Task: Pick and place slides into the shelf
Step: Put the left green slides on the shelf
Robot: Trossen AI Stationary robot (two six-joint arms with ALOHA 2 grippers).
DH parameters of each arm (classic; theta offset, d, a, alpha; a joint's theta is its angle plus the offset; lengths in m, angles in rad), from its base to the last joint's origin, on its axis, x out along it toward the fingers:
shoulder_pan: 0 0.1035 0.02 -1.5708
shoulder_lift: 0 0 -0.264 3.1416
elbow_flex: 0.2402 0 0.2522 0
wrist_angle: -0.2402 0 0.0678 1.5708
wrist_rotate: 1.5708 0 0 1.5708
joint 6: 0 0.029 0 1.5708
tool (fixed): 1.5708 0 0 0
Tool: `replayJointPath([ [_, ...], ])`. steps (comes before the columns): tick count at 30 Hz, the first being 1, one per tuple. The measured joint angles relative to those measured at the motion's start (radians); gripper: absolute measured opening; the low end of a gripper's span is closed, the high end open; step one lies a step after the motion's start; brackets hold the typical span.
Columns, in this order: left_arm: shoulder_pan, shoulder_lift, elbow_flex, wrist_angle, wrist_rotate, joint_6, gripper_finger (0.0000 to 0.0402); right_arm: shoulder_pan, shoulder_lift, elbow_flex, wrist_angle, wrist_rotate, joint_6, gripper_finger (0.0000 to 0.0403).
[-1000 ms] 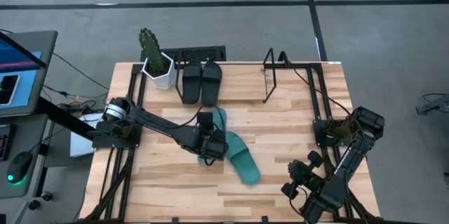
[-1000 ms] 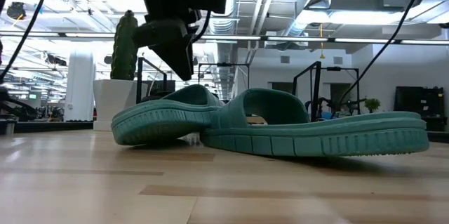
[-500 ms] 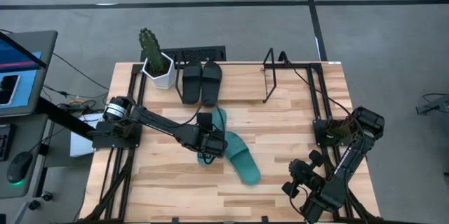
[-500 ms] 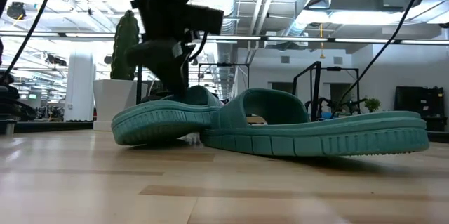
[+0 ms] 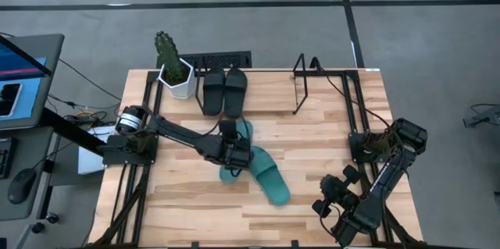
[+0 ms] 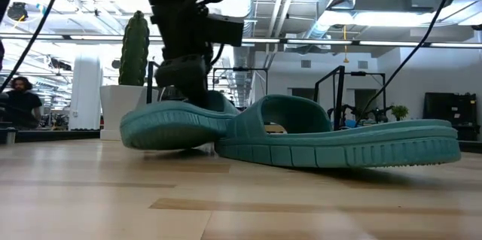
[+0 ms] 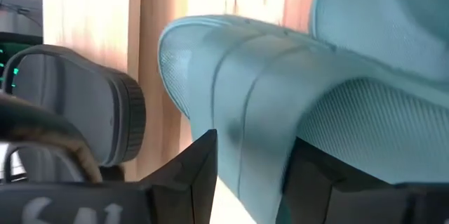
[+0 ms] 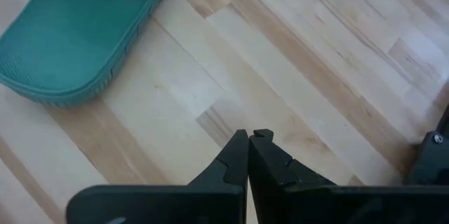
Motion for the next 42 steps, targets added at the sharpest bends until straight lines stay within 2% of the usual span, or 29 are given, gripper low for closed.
replayJointPath([
  [7, 0.038, 0.000, 0.000, 0.026, 0.038, -0.014, 0.0111, -0.002, 0.000, 0.000, 0.000, 0.000, -0.001, 0.0000],
  [9, 0.047, 0.000, 0.000, 0.026, 0.069, -0.016, 0.0091, -0.002, 0.000, 0.000, 0.001, 0.000, -0.001, 0.0000],
  [13, 0.054, 0.000, 0.000, 0.026, 0.118, -0.039, 0.0019, -0.002, 0.000, 0.000, 0.001, 0.000, -0.001, 0.0000],
  [14, 0.054, 0.000, 0.000, 0.027, 0.122, -0.050, 0.0011, -0.002, 0.000, 0.000, 0.002, 0.000, -0.001, 0.0000],
  [27, -0.015, 0.000, 0.001, 0.021, 0.198, -0.173, 0.0002, -0.002, 0.000, 0.000, 0.001, 0.001, -0.010, 0.0000],
  [38, -0.080, 0.000, 0.002, 0.016, 0.210, -0.240, 0.0001, -0.002, 0.000, 0.000, -0.007, 0.001, -0.018, 0.0000],
  [42, -0.098, 0.000, 0.036, -0.033, 0.215, -0.262, 0.0000, -0.002, 0.000, 0.000, -0.006, 0.001, -0.018, 0.0000],
])
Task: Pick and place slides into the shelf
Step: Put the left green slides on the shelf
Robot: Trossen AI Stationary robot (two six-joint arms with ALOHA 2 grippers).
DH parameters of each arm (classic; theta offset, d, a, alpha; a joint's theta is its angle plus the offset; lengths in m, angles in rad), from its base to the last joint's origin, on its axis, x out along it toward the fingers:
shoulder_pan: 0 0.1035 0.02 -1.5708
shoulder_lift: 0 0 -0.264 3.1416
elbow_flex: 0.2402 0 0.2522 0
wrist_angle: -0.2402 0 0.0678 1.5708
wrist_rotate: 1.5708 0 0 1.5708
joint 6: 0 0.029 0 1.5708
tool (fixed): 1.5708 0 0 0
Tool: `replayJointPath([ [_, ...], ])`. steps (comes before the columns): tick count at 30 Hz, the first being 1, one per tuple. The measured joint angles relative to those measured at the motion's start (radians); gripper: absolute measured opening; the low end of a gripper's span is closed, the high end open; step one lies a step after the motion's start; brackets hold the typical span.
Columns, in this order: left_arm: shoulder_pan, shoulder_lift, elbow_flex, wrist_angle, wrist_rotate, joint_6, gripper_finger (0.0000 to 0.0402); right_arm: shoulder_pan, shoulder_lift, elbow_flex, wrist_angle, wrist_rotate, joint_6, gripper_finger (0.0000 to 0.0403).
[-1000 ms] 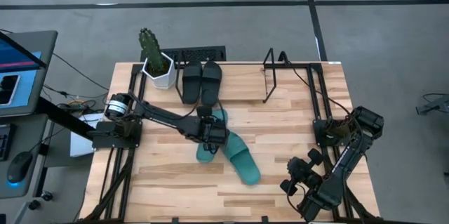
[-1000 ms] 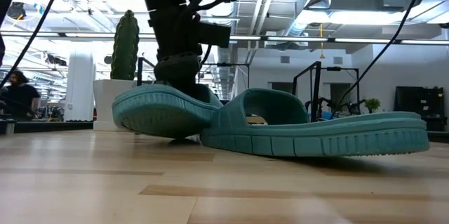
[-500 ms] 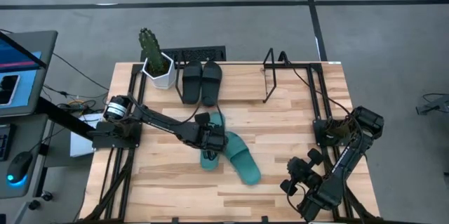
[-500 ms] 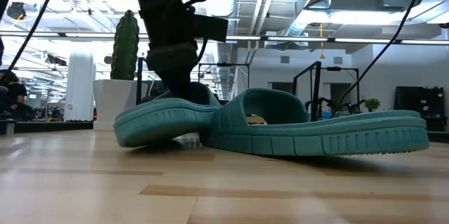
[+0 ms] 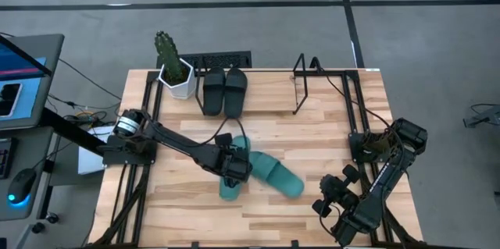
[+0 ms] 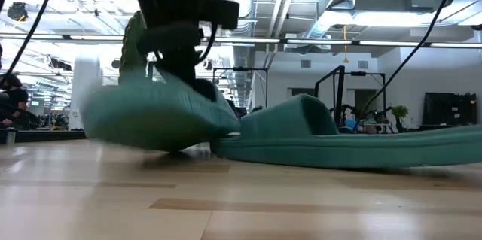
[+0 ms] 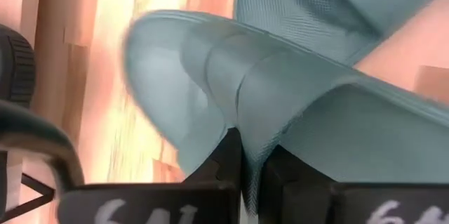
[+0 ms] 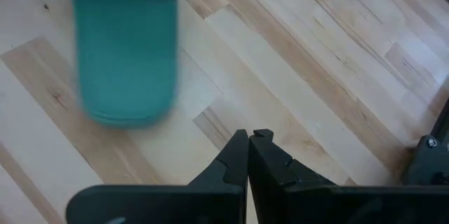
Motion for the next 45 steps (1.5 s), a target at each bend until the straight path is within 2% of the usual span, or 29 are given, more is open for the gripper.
replayJointPath([
  [12, -0.020, 0.001, 0.278, -0.253, -0.122, 0.048, 0.0000, 0.000, 0.000, 0.000, -0.001, 0.007, -0.002, 0.0000],
  [21, 0.023, 0.001, 0.452, -0.298, -0.207, 0.157, 0.0000, 0.000, 0.000, 0.000, -0.001, 0.008, -0.002, 0.0000],
  [31, 0.179, 0.001, 0.483, -0.251, -0.238, 0.250, 0.0000, 0.000, 0.000, 0.000, -0.013, 0.031, -0.003, 0.0000],
  [45, 0.356, 0.001, 0.483, -0.064, -0.237, 0.500, 0.0000, -0.020, 0.000, 0.000, -0.037, 0.026, 0.000, 0.0000],
])
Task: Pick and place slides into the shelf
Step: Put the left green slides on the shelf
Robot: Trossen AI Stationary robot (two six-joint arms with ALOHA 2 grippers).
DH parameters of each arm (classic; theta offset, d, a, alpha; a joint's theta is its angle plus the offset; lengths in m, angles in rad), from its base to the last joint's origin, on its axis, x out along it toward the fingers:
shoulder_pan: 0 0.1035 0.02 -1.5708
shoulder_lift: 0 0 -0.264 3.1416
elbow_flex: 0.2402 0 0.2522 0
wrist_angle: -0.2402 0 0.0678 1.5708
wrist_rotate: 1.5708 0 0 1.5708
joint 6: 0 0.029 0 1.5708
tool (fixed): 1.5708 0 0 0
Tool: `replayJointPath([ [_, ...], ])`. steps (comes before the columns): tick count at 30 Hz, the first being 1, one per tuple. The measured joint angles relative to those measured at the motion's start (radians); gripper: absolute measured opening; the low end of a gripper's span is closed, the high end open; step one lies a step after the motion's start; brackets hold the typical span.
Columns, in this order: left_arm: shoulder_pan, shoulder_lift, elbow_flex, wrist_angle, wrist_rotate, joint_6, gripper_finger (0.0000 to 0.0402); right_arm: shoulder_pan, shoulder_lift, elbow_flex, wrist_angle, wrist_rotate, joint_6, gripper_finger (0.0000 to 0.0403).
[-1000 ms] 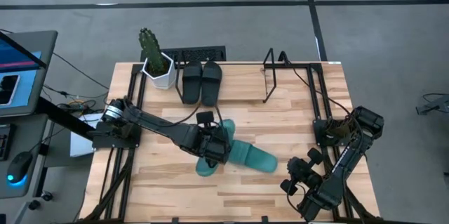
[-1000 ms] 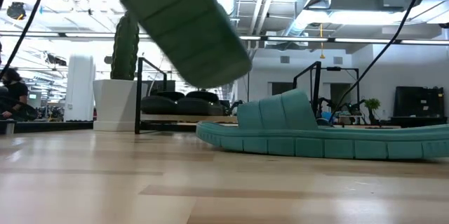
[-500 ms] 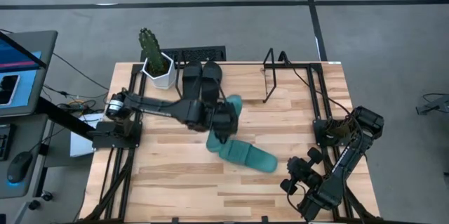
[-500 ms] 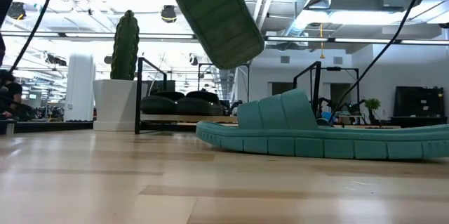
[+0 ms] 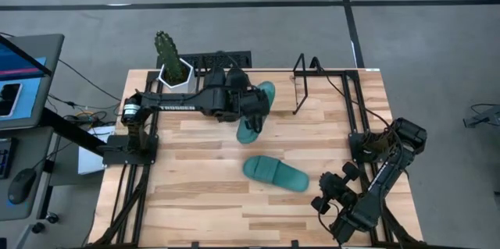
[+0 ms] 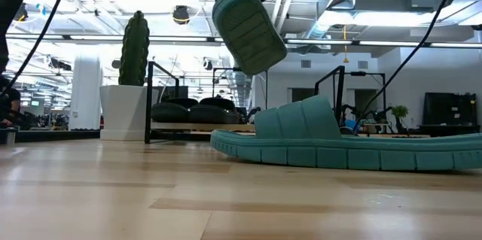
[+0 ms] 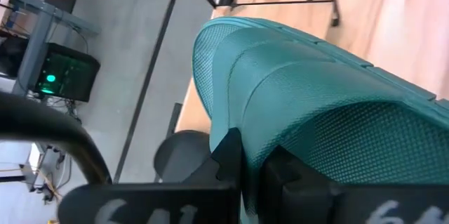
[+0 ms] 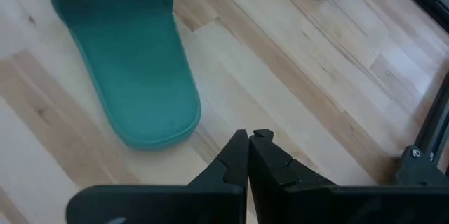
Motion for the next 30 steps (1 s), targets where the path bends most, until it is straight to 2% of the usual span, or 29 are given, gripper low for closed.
replayJointPath([
  [12, 0.106, 0.000, 0.000, 0.047, 0.032, 0.175, 0.0000, -0.137, 0.000, 0.000, 0.028, -0.003, 0.000, 0.0000],
  [18, 0.151, -0.001, 0.000, 0.114, 0.100, 0.248, 0.0000, -0.222, 0.000, 0.000, 0.060, -0.003, 0.000, 0.0000],
  [30, 0.226, 0.017, 0.002, 0.200, 0.138, 0.254, 0.0000, -0.318, 0.000, 0.000, 0.102, -0.014, -0.001, 0.0000],
])
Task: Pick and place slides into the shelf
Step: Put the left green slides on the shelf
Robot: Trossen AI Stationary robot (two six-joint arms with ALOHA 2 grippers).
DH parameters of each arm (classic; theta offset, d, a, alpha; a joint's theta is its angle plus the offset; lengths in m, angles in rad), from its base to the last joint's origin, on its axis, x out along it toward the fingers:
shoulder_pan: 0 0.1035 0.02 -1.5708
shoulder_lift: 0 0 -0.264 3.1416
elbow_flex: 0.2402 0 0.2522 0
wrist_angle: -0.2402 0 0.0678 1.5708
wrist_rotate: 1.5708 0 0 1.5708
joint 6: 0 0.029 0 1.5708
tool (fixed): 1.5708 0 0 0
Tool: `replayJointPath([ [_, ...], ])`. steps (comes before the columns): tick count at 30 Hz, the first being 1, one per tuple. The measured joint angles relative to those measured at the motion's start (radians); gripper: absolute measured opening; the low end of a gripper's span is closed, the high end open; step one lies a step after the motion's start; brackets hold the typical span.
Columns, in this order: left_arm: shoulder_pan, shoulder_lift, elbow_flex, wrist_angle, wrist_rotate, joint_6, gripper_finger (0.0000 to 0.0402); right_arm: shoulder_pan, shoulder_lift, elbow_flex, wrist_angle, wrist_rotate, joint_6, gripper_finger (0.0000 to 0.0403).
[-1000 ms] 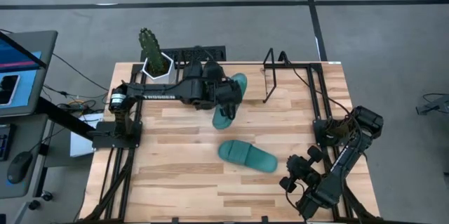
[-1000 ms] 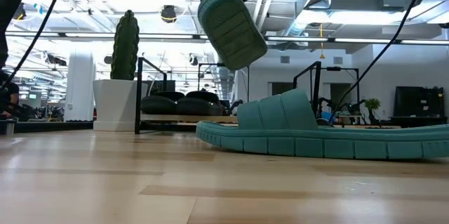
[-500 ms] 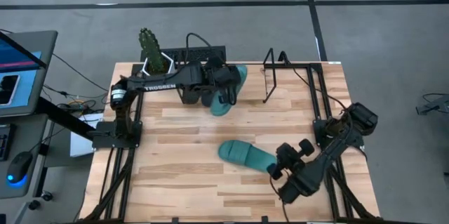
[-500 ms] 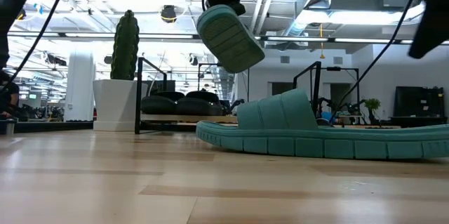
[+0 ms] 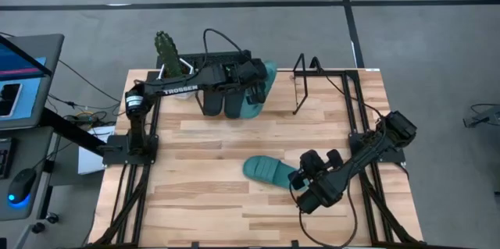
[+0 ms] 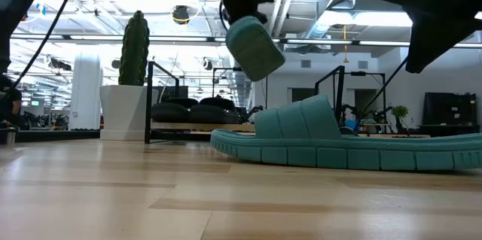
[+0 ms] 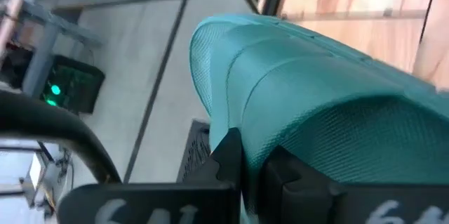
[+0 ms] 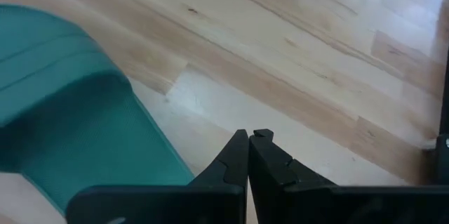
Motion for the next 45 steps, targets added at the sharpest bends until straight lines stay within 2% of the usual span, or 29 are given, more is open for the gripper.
replayJointPath([
  [4, 0.013, 0.059, 0.000, -0.004, -0.011, -0.010, 0.0000, -0.013, 0.000, 0.000, 0.012, -0.027, 0.000, 0.0000],
  [12, 0.017, 0.166, -0.001, 0.006, -0.111, 0.003, 0.0000, -0.011, 0.000, 0.000, 0.028, -0.094, 0.001, 0.0000],
  [24, 0.060, 0.213, 0.035, 0.061, -0.094, -0.061, 0.0000, -0.010, 0.000, 0.001, 0.074, -0.146, 0.000, 0.0000],
  [38, 0.086, 0.213, 0.035, 0.026, -0.073, -0.091, 0.0000, -0.010, 0.000, 0.001, 0.092, -0.146, -0.002, 0.0000],
  [45, 0.083, 0.255, 0.036, 0.015, -0.064, -0.101, 0.0000, -0.009, 0.000, 0.001, 0.095, -0.147, -0.006, 0.0000],
])
